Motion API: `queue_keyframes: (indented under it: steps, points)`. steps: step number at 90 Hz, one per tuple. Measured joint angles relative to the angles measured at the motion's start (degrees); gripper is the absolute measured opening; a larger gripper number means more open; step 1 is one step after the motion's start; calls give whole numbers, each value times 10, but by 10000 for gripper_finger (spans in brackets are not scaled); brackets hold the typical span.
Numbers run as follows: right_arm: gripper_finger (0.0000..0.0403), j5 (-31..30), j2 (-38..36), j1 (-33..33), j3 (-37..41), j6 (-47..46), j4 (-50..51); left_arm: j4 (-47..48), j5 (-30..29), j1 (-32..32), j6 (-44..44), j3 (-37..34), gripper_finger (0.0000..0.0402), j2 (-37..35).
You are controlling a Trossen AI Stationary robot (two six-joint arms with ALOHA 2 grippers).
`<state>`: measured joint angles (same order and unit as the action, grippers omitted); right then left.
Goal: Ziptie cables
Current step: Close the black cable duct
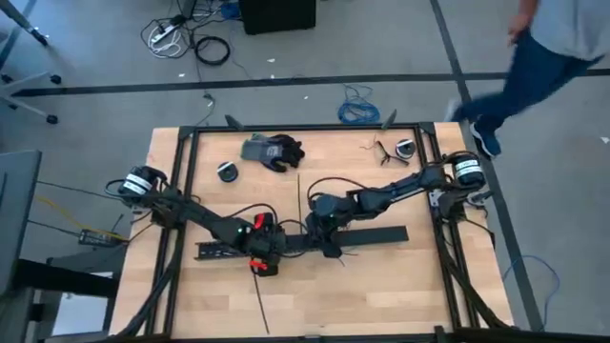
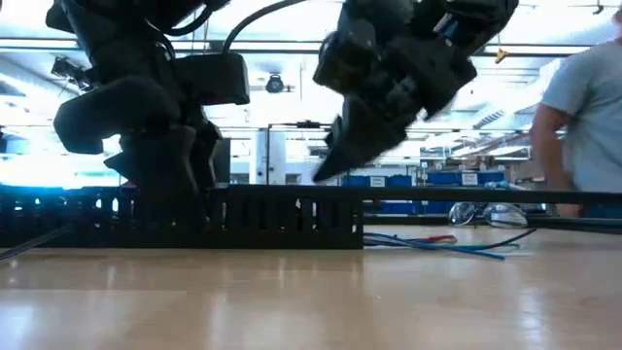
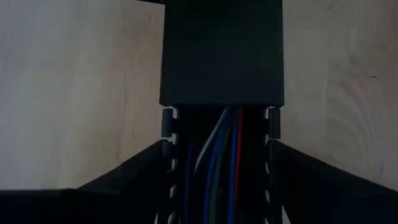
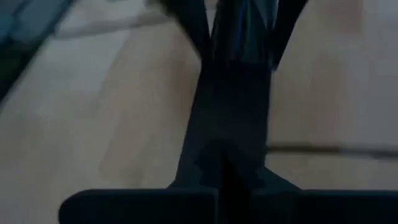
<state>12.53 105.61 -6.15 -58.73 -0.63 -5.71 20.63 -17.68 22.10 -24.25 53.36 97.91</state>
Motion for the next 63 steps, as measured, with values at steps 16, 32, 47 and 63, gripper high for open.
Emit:
queue_keyframes:
  steps: [16,32,47,63]
  points:
    - [0,12,39,3,-4,-15,-43,-1,4,0,-1,0,259,0]
    - [0,23,56,14,-4,-24,-55,-1,3,0,-1,0,259,0]
    - [0,17,55,16,-7,-26,-20,20,4,0,-5,0,259,0]
    - [0,24,54,17,-6,-28,-16,31,4,0,3,0,268,0]
